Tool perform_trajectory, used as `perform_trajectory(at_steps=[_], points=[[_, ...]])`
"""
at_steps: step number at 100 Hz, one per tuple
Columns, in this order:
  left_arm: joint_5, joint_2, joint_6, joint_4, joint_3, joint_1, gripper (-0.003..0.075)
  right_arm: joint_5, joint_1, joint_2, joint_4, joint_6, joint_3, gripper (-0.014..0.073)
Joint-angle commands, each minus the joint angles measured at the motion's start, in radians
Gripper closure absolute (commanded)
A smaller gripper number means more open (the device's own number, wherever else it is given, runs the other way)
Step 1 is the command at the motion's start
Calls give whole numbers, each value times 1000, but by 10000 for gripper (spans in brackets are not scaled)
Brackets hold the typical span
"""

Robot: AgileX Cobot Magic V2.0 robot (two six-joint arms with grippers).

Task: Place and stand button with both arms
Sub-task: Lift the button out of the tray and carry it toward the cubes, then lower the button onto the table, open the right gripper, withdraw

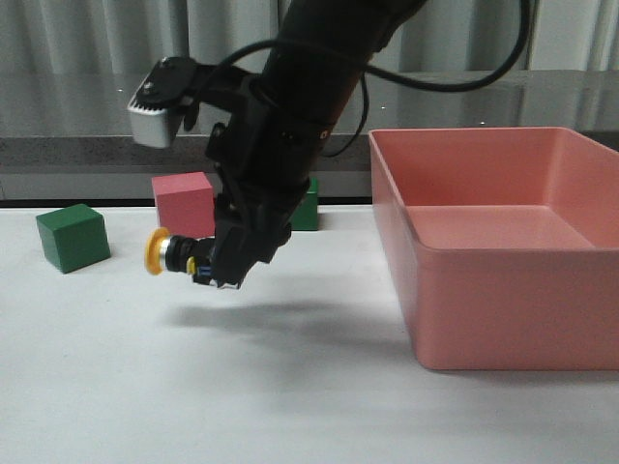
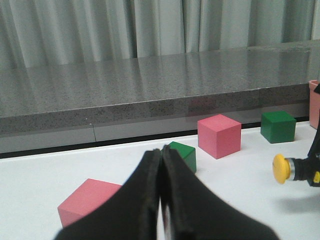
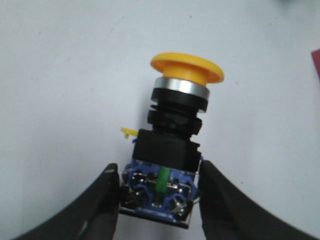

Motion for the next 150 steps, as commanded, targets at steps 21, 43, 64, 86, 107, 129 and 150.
perform_trajectory(at_steps=[21,43,64,86,107,129,150], points=[[-84,-32,-9,-10,46,1,740,-7,8,2,30,-37,-67,244],[-84,-32,-9,-10,46,1,740,-6,8,-1,32,-35,-71,55],[-84,-32,-9,-10,46,1,740,6,6,-83,32,91,-71,143],[-84,-32,-9,-10,46,1,740,129,-29,-274,30,276,-71,645],[-84,-32,-9,-10,46,1,740,206,-119,-466,27,477,-12,655],[-84,-32,-9,-10,46,1,740,8,-247,-723,-14,670,248,655],[-84,-32,-9,-8,46,1,740,-252,-375,-1002,-40,749,602,655]])
